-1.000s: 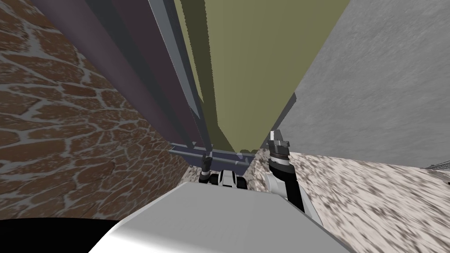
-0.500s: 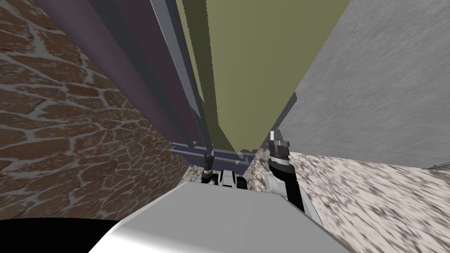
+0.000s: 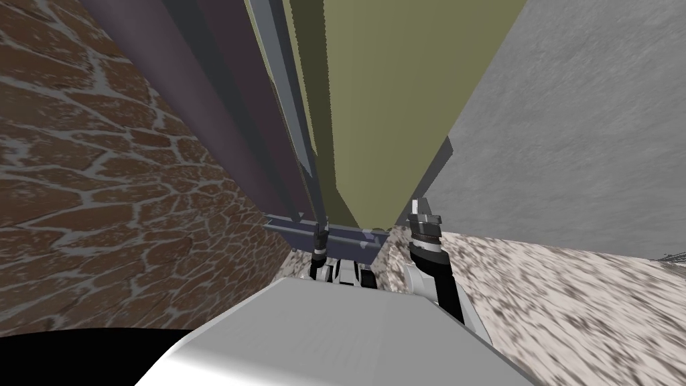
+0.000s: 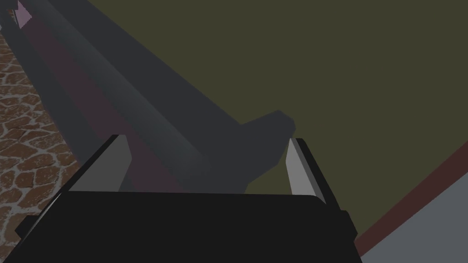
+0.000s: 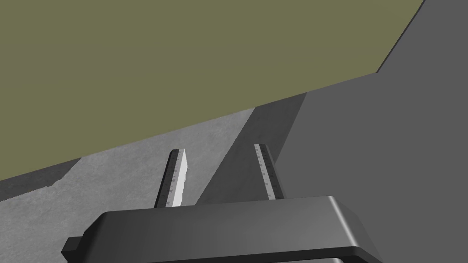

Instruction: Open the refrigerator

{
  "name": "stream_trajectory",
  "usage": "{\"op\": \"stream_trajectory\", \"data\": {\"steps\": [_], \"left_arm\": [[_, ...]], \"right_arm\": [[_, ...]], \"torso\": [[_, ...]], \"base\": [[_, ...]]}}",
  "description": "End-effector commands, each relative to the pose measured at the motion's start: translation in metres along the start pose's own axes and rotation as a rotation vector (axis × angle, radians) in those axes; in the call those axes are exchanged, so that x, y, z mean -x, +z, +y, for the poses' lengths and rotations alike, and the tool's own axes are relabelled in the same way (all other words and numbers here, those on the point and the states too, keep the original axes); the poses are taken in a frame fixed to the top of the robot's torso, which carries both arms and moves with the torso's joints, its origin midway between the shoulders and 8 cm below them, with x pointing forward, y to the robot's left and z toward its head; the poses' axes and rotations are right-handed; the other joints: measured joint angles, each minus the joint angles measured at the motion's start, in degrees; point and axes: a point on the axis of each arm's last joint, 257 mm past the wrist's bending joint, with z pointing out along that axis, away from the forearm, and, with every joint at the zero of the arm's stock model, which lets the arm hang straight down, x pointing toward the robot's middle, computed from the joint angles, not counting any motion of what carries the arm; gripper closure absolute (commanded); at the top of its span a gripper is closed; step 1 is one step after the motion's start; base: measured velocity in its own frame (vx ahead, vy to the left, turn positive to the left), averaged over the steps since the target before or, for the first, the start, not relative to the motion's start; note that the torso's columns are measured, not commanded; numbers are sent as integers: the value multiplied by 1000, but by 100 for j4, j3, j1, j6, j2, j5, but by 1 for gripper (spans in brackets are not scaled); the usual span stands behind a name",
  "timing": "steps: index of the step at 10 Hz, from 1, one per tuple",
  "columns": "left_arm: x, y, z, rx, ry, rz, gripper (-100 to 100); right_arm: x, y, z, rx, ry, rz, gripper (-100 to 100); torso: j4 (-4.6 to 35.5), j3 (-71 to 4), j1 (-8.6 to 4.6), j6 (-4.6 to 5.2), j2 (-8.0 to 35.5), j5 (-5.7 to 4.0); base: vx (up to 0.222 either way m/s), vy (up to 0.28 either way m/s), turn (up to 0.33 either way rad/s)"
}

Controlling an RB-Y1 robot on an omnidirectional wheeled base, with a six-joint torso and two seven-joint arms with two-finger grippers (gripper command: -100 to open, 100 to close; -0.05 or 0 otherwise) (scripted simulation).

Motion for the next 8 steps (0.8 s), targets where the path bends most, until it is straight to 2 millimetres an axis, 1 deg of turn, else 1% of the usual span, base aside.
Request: {"op": "stream_trajectory", "data": {"steps": [1,2,4,5,7,8], "left_arm": [[2,-13,-6,-2,3,-3,100],[2,-13,-6,-2,3,-3,100],[3,-25,-11,-3,5,-5,100],[4,-37,-16,-3,7,-7,100],[5,-49,-21,-4,9,-9,100],[4,-44,-19,-3,8,-8,100]], "right_arm": [[0,0,0,0,0,0,0],[0,0,0,0,0,0,0],[0,0,0,0,0,0,0],[0,0,0,0,0,0,0],[0,0,0,0,0,0,0],[0,0,0,0,0,0,0]], "torso": [[-2,-2,0,-1,-4,0],[5,-1,0,-12,5,-4],[3,4,6,-2,8,0],[-3,3,10,-2,5,4],[-4,4,10,-5,6,4],[-5,5,11,-2,7,5]], "base": [[35,-10,-51],[44,-17,-1],[38,-6,-14],[52,-6,-36],[44,-10,-13],[13,-4,1]]}}
